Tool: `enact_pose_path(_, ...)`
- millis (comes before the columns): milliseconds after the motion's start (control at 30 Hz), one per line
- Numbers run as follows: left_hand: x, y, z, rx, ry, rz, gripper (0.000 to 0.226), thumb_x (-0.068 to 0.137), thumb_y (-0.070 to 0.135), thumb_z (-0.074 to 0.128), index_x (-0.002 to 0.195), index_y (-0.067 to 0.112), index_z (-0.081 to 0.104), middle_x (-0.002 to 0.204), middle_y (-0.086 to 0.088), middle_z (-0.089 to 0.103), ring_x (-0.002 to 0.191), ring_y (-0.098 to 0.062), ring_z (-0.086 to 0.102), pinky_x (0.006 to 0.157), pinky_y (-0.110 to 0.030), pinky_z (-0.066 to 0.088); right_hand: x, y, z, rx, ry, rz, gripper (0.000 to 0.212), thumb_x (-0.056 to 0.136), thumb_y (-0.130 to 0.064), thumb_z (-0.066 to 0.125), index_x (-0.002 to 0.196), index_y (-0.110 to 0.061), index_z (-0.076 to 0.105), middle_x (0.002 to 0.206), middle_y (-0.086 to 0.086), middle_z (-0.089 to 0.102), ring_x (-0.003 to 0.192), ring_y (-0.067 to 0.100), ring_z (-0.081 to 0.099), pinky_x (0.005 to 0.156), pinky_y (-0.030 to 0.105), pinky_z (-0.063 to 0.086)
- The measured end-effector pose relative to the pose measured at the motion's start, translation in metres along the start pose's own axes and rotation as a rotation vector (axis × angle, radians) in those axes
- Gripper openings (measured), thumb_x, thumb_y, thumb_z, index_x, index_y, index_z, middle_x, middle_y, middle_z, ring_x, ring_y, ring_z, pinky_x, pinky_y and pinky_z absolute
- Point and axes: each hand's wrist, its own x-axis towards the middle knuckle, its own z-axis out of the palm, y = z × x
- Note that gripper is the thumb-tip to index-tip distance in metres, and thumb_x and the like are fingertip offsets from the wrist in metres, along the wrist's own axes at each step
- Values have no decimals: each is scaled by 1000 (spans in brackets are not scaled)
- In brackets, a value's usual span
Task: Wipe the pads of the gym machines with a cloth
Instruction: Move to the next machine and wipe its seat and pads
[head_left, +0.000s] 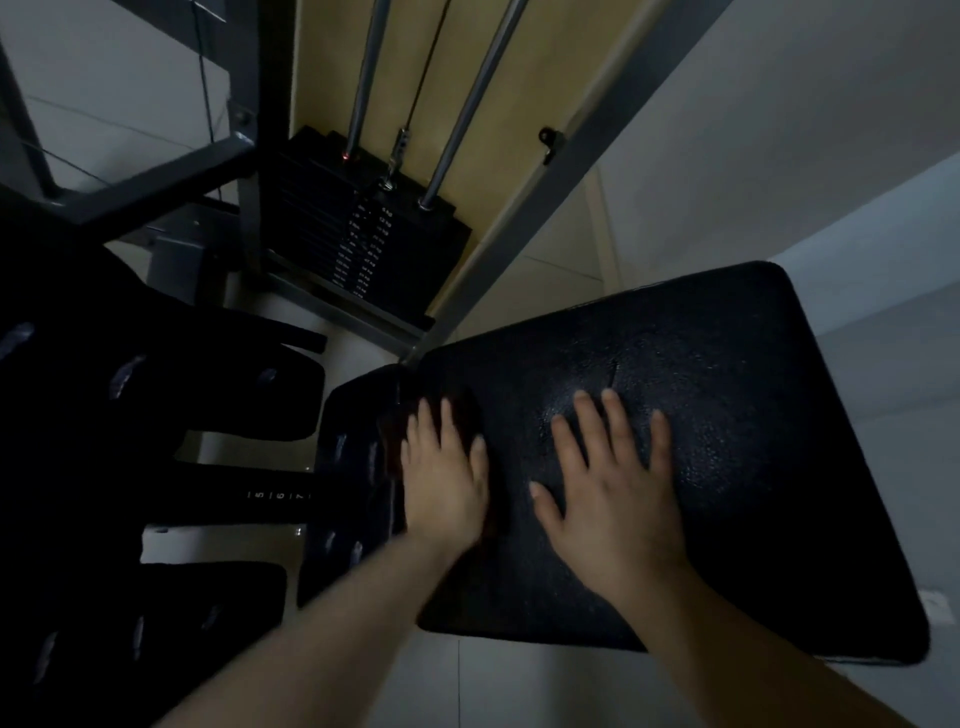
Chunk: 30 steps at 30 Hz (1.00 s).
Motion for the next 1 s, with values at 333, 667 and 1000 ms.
enact_pose_path(333, -55, 7, 14, -25, 49, -31, 79, 86, 67, 11, 152, 22, 14, 159, -8, 8, 146, -23, 4, 119, -41, 5, -3, 1, 1, 12, -29, 22, 67, 84, -53, 36, 134, -12, 52, 147, 14, 40, 139, 33, 31, 113, 58, 14)
enact_pose_path(667, 22, 21, 1, 1, 6, 3, 64, 99, 48, 20, 152, 14, 9, 160, -11, 3, 147, -25, 0, 120, -38, 3, -1, -2, 2, 35, -15, 30, 67, 82, -50, 33, 131, -10, 55, 145, 17, 42, 137, 35, 34, 111, 60, 16)
enact_pose_path(1000, -46, 22, 13, -114, 61, -125, 70, 91, 64, 22, 151, 29, 13, 160, -5, 1, 146, -22, 7, 115, -39, 12, 0, -4, 4, 33, -22, 29, 66, 83, -50, 33, 131, -9, 55, 146, 17, 41, 137, 35, 33, 110, 61, 14)
